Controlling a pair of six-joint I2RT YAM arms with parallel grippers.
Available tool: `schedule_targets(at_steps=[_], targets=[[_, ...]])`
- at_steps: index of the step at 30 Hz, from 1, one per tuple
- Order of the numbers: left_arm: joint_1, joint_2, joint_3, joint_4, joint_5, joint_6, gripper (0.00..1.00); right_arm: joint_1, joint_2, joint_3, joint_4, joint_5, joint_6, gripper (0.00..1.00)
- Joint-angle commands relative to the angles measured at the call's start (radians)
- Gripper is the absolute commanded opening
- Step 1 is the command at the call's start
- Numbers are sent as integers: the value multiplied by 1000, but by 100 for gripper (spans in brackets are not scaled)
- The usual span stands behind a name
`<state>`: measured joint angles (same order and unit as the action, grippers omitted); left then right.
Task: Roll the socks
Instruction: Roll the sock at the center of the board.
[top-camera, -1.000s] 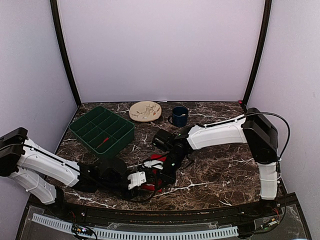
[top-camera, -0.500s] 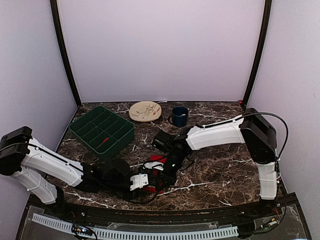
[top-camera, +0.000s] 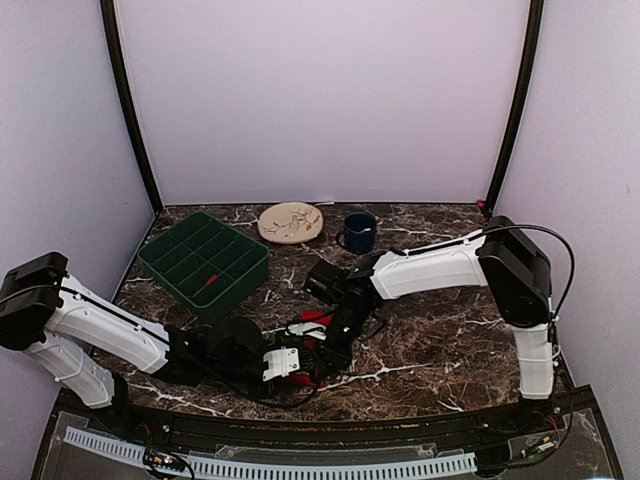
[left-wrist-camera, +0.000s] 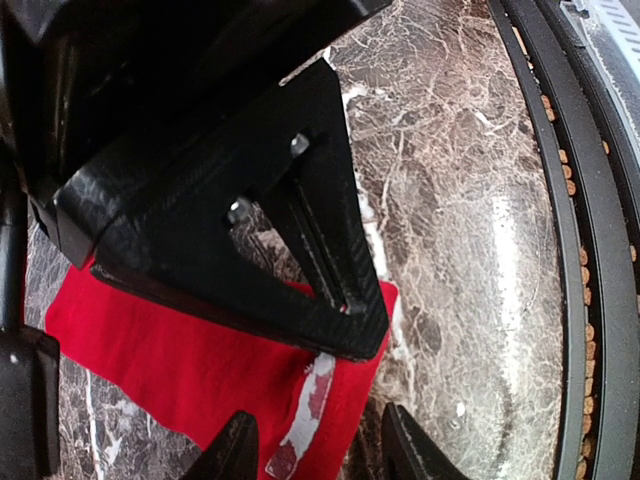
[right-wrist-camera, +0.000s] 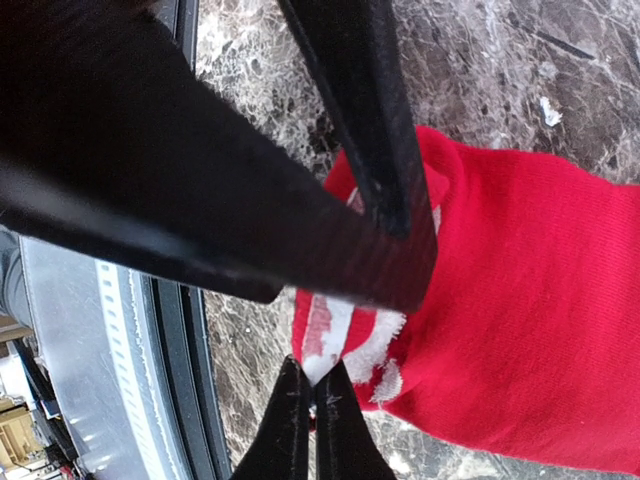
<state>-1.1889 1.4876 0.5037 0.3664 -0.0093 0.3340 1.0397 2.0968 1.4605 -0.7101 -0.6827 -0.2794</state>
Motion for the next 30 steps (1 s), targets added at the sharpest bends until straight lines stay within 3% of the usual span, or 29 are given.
schedule_targets(at_steps=[1, 19, 30], targets=[[-4, 8, 32, 8, -1, 11, 43, 3, 16, 24, -19, -21, -18, 0], [-3, 39, 49, -77, 11, -32, 13, 4, 20, 28, -29, -16, -22, 0], [-2, 36, 55, -123, 41, -52, 5, 1, 31, 41, -36, 3, -15, 0]])
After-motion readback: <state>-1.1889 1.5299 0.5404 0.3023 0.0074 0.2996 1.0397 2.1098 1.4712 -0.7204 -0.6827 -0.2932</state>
